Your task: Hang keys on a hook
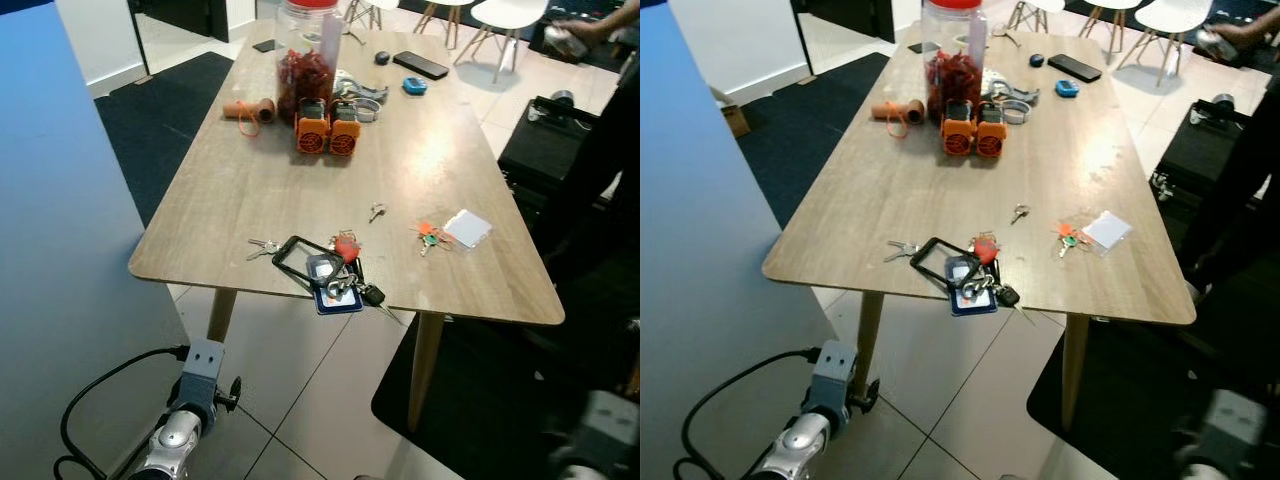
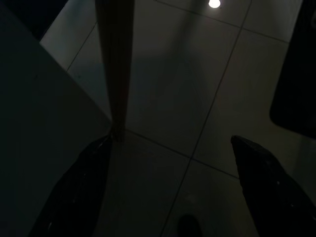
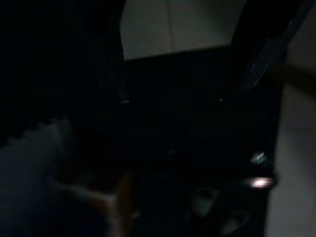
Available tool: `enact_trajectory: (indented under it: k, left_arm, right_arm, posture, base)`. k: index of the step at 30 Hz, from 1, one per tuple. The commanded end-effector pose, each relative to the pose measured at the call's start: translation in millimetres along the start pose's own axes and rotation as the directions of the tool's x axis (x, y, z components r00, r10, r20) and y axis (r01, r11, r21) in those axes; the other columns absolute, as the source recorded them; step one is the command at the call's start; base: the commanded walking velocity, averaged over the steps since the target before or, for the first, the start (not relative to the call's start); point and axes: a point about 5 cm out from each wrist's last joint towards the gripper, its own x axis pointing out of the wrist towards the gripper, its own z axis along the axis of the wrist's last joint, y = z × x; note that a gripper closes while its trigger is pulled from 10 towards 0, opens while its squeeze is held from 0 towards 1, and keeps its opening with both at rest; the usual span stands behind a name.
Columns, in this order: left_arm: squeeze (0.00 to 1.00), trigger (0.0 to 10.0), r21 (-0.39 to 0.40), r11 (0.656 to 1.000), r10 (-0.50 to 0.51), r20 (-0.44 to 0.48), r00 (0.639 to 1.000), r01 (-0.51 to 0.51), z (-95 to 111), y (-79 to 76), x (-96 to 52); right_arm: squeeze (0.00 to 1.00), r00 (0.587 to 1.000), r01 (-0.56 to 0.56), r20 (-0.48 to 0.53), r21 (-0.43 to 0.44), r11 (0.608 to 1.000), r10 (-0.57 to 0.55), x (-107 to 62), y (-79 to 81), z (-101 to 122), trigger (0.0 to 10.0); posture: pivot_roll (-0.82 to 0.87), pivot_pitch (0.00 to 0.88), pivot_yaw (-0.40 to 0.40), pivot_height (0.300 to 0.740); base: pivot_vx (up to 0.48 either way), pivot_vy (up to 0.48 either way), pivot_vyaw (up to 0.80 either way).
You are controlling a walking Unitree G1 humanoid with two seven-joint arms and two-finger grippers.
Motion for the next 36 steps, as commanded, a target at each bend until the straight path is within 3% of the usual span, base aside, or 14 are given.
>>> enact_trajectory:
  k: [1, 2, 4, 8, 12, 14, 16, 19, 23, 26, 28, 30, 33, 36]
  left_arm:
    - [0.00, 10.0, 0.016, 1.000, -0.006, -0.010, 1.000, 0.006, -2.2, 1.1, -1.0]
    - [0.00, 10.0, 0.016, 1.000, -0.006, -0.010, 1.000, 0.006, -2.2, 1.1, -1.0]
    - [0.00, 10.0, 0.018, 1.000, -0.014, -0.011, 1.000, 0.014, -1.6, -0.5, -0.4]
    - [0.00, 10.0, 0.022, 1.000, -0.022, -0.012, 1.000, 0.023, -0.6, -2.0, 0.4]
    - [0.00, 10.0, 0.026, 0.999, -0.036, -0.010, 0.999, 0.036, 2.8, -4.8, 2.7]
    - [0.00, 10.0, 0.026, 0.999, -0.038, -0.010, 0.999, 0.038, 3.3, -5.1, 3.0]
    - [0.00, 10.0, 0.025, 0.999, -0.037, -0.008, 0.999, 0.037, 4.4, -5.5, 3.6]
    - [0.00, 10.0, 0.024, 0.999, -0.036, -0.008, 0.999, 0.036, 4.8, -5.6, 3.8]
    - [0.00, 10.0, 0.019, 0.999, -0.028, -0.010, 1.000, 0.029, 2.9, -4.8, 2.8]
    - [0.00, 10.0, 0.017, 1.000, -0.026, -0.011, 1.000, 0.026, 2.1, -4.5, 2.3]
    - [0.00, 10.0, 0.012, 1.000, -0.020, -0.012, 1.000, 0.020, 0.0, -3.4, 1.0]
    - [0.00, 10.0, 0.008, 1.000, -0.016, -0.012, 1.000, 0.016, -1.9, -2.5, -0.2]
    - [0.00, 10.0, 0.007, 1.000, -0.016, -0.013, 1.000, 0.016, -2.7, -2.3, -0.8]
    - [0.00, 10.0, 0.007, 1.000, -0.015, -0.015, 1.000, 0.016, -4.7, -1.6, -2.0]
  right_arm:
    - [0.00, 0.988, 0.120, 0.086, 0.083, 0.989, -0.127, 12.1, -22.1, 29.6, 10.0]
    - [0.00, 0.988, 0.120, 0.086, 0.083, 0.989, -0.127, 12.1, -22.1, 29.6, 10.0]
    - [0.00, 0.958, 0.148, 0.217, 0.184, 0.972, -0.187, 26.6, -30.9, 78.7, 10.0]
    - [0.00, 0.941, 0.035, 0.323, 0.219, 0.975, -0.106, 36.2, -14.5, 122.2, 10.0]
    - [0.00, 0.867, -0.342, 0.418, 0.099, 0.935, 0.273, 37.4, 58.7, 175.0, 10.0]
    - [0.00, 0.842, -0.400, 0.420, 0.068, 0.914, 0.337, 35.0, 72.3, 179.8, 10.0]
    - [0.00, 0.745, -0.560, 0.405, -0.049, 0.827, 0.529, 22.7, 114.7, 183.7, 10.0]
    - [0.00, 0.701, -0.613, 0.393, -0.093, 0.785, 0.594, 16.6, 130.3, 183.7, 10.0]
    - [0.00, 0.517, -0.779, 0.324, -0.205, 0.592, 0.792, -13.0, 189.0, 176.3, 10.0]
    - [0.00, 0.474, -0.804, 0.314, -0.226, 0.549, 0.823, -19.5, 197.7, 175.3, 10.0]
    - [0.00, 0.347, -0.858, 0.292, -0.286, 0.428, 0.891, -37.4, 215.3, 172.4, 10.0]
    - [0.00, 0.266, -0.884, 0.277, -0.313, 0.349, 0.923, -49.8, 224.3, 169.4, 10.0]
    - [0.00, 0.242, -0.888, 0.269, -0.326, 0.325, 0.932, -54.0, 226.4, 167.7, 10.0]
    - [0.00, 0.166, -0.889, 0.233, -0.386, 0.247, 0.958, -69.4, 228.2, 153.4, 10.0]
  posture:
    - [0.07, 0.027, -0.052, 0.740]
    - [0.07, 0.027, -0.052, 0.740]
    - [0.06, 0.019, -0.045, 0.740]
    - [0.05, 0.015, -0.043, 0.740]
    - [0.05, 0.006, -0.042, 0.740]
    - [0.05, 0.006, -0.042, 0.740]
    - [0.05, 0.007, -0.048, 0.740]
    - [0.05, 0.007, -0.049, 0.740]
    - [0.06, 0.017, -0.056, 0.740]
    - [0.06, 0.020, -0.057, 0.740]
    - [0.07, 0.022, -0.061, 0.740]
    - [0.07, 0.028, -0.063, 0.740]
    - [0.07, 0.028, -0.063, 0.740]
    - [0.07, 0.036, -0.060, 0.740]
  base:
    - [0.000, 0.000, 0.00]
    - [0.000, 0.000, 0.00]
    - [0.000, 0.000, 0.00]
    - [0.000, 0.000, 0.00]
    - [0.000, 0.000, 0.00]
    - [0.000, 0.000, 0.00]
    - [0.000, 0.000, 0.00]
    - [0.000, 0.000, 0.00]
    - [0.000, 0.000, 0.00]
    - [0.000, 0.000, 0.00]
    - [0.000, 0.000, 0.00]
    - [0.000, 0.000, 0.00]
    - [0.000, 0.000, 0.00]
    - [0.000, 0.000, 0.00]
